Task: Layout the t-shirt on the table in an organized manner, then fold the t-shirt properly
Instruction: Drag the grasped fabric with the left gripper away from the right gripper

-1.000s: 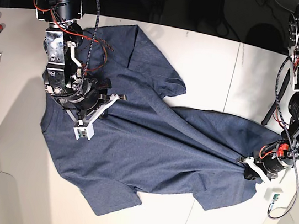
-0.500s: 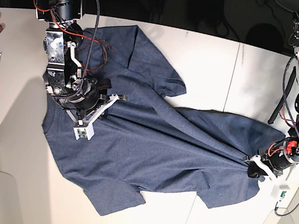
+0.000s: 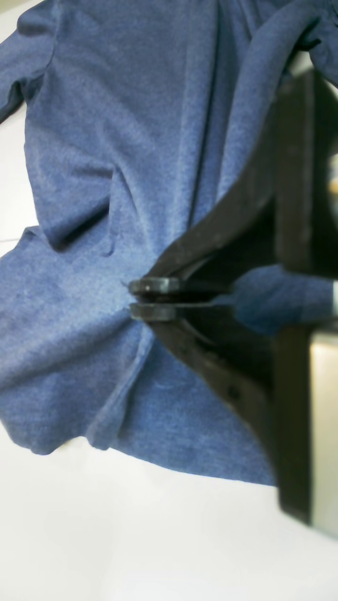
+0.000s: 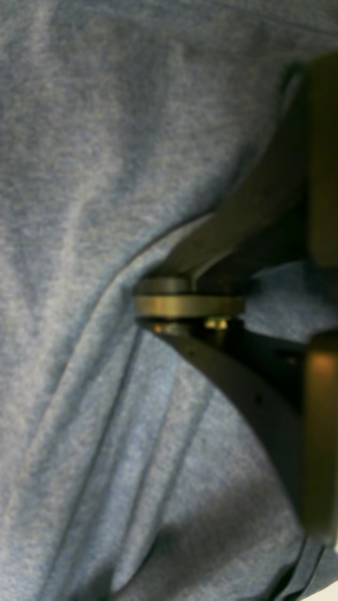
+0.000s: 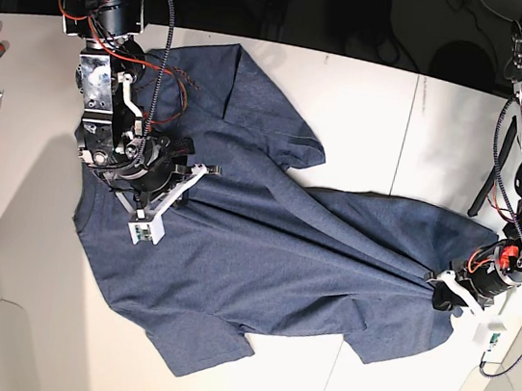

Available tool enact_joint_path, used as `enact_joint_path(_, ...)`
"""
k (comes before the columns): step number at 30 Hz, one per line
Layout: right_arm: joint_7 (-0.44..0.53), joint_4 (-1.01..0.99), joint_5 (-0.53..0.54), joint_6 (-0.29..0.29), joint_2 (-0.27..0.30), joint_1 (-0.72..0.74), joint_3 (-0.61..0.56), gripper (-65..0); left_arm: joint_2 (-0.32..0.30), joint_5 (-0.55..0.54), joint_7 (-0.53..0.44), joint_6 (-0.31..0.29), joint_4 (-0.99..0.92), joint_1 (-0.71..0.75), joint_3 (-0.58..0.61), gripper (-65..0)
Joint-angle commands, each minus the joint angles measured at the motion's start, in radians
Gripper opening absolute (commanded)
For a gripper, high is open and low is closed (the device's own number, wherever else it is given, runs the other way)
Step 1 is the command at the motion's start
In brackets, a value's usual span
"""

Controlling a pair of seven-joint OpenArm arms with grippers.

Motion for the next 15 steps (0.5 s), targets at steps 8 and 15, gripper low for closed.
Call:
enact_joint_path(8,-0.135,-0.035,-0.082,-0.056,0.023,-0.021,0.005,-65.0,-0.024,-0.003,-0.019,-0.019,0.018,-0.024,-0.011,-52.0)
enact_joint_path(15,-0.135,-0.035,-0.082,-0.056,0.023,-0.021,0.005,-65.0,-0.015,-0.003,-0.011,-0.019,0.018,-0.019,-0.011,-51.9)
